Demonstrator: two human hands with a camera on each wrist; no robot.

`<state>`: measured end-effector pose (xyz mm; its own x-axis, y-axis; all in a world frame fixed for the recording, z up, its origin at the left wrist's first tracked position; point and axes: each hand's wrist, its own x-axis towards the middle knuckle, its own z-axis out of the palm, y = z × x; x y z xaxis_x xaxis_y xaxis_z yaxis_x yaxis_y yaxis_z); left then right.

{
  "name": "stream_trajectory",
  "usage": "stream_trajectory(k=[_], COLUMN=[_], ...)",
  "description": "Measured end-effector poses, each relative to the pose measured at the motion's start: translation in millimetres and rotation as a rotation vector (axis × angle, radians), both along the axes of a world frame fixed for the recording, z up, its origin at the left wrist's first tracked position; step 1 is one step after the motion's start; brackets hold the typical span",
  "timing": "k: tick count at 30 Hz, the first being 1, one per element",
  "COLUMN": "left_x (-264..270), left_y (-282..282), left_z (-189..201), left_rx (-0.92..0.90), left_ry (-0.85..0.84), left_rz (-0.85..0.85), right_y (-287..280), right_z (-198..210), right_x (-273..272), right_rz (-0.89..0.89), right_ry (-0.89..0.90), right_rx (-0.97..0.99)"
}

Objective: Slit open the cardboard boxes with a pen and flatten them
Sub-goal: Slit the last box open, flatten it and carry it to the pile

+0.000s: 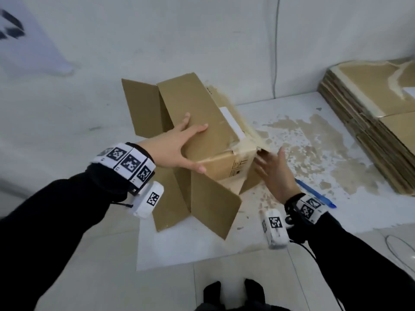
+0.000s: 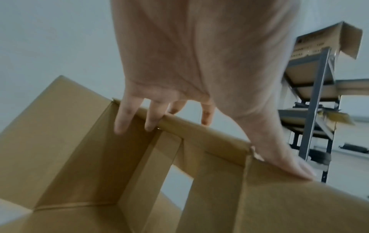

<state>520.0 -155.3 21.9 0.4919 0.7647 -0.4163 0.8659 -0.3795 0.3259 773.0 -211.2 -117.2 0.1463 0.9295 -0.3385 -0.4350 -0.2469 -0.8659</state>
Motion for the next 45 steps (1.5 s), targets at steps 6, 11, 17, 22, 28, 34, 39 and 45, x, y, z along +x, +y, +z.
stream_trajectory(k=[6, 11, 17, 22, 28, 34, 39, 45], left_x=[-13.8, -4.8, 40.6, 52.9, 58.4, 83.2, 121.4, 95.7], left_y=[-18.9, -41.7, -68.6, -73.3, -69.8, -59.0, -66.0, -87.0], left_z=[6.9, 22.4, 25.5, 6.2, 11.3, 15.0, 4.3, -36.0], left_rx=[0.052, 0.085, 0.770, 0.723, 0.651, 0.596, 0.499, 0.392], left_ry=[0.186, 0.054, 0.161, 0.481, 0.608, 0.652, 0.708, 0.505], left_rz=[0.018, 0.257, 0.248, 0.140, 0.090, 0.220, 0.386, 0.410], right_y=[31.2, 15.5, 6.6, 57.6, 91.9, 46.8, -32.5, -48.5], right_z=[54.3, 66.0, 62.6, 61.0, 67.5, 83.5, 83.2, 82.2], right_x=[-9.8, -25.6, -48.6, -16.0, 26.5, 60.1, 37.7, 24.5], right_rz=[-0.257, 0.024, 0.342, 0.565, 0.803, 1.037, 1.096, 1.199], right_ry=[-0.300, -1.190, -1.463, -1.005, -1.595, -1.805, -1.585, -1.175], right_rx=[0.343, 0.922, 1.133, 0.834, 1.060, 0.893, 0.778, 0.517])
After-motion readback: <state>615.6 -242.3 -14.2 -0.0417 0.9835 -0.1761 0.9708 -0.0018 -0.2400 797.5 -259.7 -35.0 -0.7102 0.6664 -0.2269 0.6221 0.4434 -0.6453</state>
